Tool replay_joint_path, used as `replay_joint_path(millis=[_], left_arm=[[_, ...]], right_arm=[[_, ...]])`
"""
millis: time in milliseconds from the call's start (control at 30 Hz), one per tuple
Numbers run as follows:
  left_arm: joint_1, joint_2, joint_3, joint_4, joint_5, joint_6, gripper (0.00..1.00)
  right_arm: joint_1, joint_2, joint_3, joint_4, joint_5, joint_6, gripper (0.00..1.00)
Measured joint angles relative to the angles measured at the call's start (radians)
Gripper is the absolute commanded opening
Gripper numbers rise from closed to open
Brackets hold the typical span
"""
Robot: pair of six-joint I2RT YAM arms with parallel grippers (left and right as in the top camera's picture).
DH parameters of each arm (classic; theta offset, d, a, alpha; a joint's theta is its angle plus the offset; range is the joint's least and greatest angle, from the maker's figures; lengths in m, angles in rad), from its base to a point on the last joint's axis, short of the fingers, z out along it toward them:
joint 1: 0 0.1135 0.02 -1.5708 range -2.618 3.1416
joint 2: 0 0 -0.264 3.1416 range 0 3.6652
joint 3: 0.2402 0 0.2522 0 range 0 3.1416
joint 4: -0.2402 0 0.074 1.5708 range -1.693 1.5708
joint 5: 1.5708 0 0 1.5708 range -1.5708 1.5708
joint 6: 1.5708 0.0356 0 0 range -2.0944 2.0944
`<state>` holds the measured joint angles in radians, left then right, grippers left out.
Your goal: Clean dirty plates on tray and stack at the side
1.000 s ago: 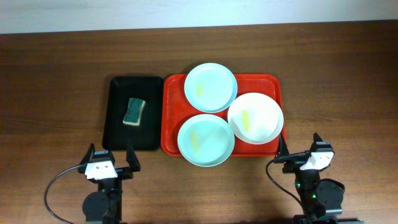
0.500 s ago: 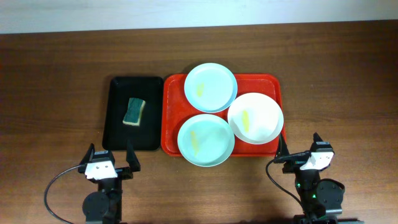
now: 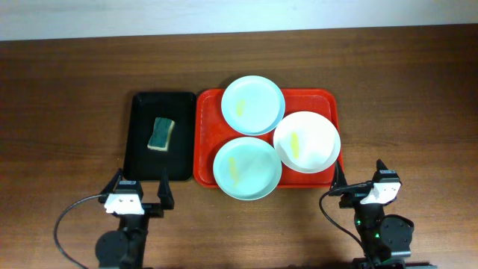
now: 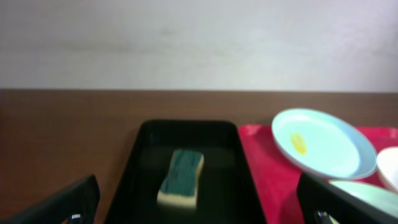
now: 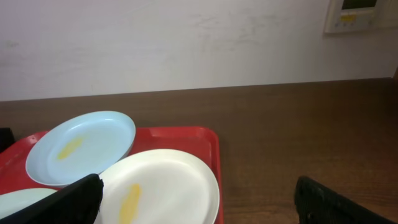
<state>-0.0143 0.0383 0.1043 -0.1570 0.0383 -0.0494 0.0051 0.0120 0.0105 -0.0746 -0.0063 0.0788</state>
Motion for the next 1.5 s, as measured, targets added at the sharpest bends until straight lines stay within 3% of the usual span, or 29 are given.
replay_joint_path(millis=[200, 433, 700, 733, 767, 800, 867, 933, 967, 1000, 1067, 1133, 1500], left_arm=[[0.0, 0.245, 0.386, -0.23, 0.026, 0.034, 0.99], [0.0, 0.722, 0.842, -0.573, 0.063, 0.06, 0.99], [0.0, 1.083, 1.015, -0.715, 0.201, 0.061, 1.0], [0.0, 1.104, 1.015, -0.719, 0.22, 0.061, 0.77], [0.0, 1.108, 1.015, -0.719, 0.233, 0.061, 0.18], [0.0, 1.125, 1.015, -0.723, 0.244, 0.06, 0.04], [0.0, 1.127, 1.015, -0.738, 0.251, 0.061, 0.0], [0.0, 1.127, 1.016, -0.766, 0.25, 0.061, 0.04], [0.0, 1.127, 1.016, -0.784, 0.246, 0.062, 0.19], [0.0, 1.127, 1.017, -0.808, 0.238, 0.064, 0.41], [0.0, 1.127, 1.018, -0.846, 0.214, 0.064, 0.62], [0.0, 1.127, 1.018, -0.879, 0.197, 0.06, 0.76], [0.0, 1.136, 1.018, -0.883, 0.171, 0.047, 0.92]], right_arm=[[0.0, 0.0, 0.0, 0.0, 0.0, 0.0, 0.99], [0.0, 0.005, 0.0, 0.0, 0.0, 0.0, 0.99], [0.0, 0.005, 0.0, 0.0, 0.0, 0.0, 0.99], [0.0, 0.005, 0.0, 0.0, 0.0, 0.0, 0.99], [0.0, 0.005, 0.0, 0.0, 0.0, 0.0, 0.99], [0.0, 0.005, 0.0, 0.0, 0.0, 0.0, 0.99], [0.0, 0.005, 0.0, 0.0, 0.0, 0.0, 0.99], [0.0, 0.005, 0.0, 0.0, 0.0, 0.0, 0.99], [0.0, 0.005, 0.0, 0.0, 0.0, 0.0, 0.99], [0.0, 0.005, 0.0, 0.0, 0.0, 0.0, 0.99], [0.0, 0.005, 0.0, 0.0, 0.0, 0.0, 0.99], [0.0, 0.005, 0.0, 0.0, 0.0, 0.0, 0.99], [0.0, 0.005, 0.0, 0.0, 0.0, 0.0, 0.99]])
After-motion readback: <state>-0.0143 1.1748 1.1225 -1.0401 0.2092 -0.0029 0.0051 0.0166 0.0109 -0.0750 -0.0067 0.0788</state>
